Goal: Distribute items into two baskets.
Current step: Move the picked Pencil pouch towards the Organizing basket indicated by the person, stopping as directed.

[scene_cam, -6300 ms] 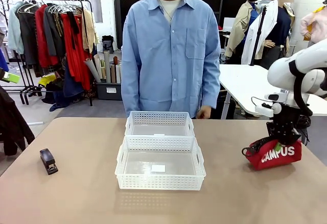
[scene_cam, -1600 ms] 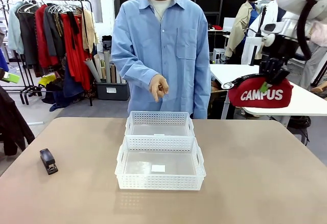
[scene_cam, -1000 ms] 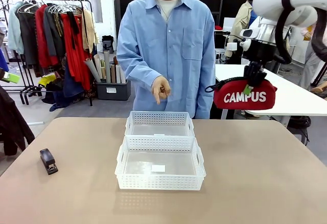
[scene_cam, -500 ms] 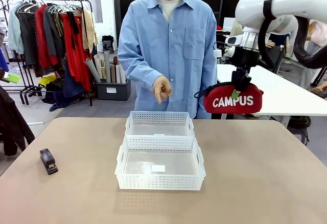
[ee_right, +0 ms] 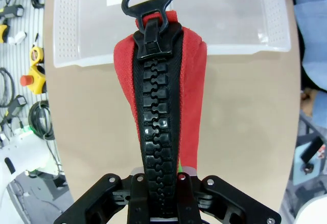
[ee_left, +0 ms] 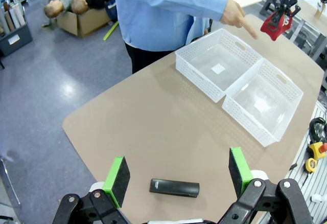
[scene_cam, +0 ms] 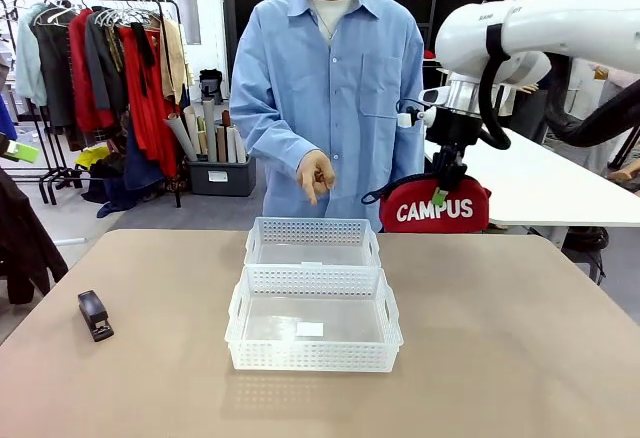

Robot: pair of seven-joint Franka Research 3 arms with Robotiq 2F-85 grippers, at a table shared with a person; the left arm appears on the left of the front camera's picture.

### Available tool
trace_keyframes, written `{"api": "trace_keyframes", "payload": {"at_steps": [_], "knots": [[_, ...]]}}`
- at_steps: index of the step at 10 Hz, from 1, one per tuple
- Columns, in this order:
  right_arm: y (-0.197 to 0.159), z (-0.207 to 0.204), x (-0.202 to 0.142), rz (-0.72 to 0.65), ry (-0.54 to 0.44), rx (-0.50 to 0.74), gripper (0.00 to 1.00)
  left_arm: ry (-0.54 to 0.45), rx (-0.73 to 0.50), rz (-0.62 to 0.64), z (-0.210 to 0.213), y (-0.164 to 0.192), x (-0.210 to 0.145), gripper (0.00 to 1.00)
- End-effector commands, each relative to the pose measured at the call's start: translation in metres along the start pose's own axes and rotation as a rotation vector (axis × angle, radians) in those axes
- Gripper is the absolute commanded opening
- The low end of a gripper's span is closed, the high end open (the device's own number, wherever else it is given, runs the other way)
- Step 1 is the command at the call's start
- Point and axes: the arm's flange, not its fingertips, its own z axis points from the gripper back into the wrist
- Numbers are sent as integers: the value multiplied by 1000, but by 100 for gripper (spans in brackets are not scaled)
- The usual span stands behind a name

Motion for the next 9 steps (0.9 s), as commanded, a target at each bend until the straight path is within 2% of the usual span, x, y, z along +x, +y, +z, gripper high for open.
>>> {"api": "trace_keyframes", "payload": {"at_steps": [1, 3, 7, 8, 9], "knots": [[-8, 1, 15, -16, 12, -24, 0, -20, -10, -5, 0, 0, 0, 100], [-12, -10, 23, -18, -12, -27, 0, -20, -10, -5, 0, 0, 0, 100], [-30, -40, 41, -21, 9, -45, 0, -20, -10, -5, 0, 0, 0, 100], [-30, -42, 39, -23, 5, -40, 0, -20, -10, -5, 0, 0, 0, 100], [-24, -30, 19, -72, 0, -103, 0, -20, -10, -5, 0, 0, 0, 100]]}}
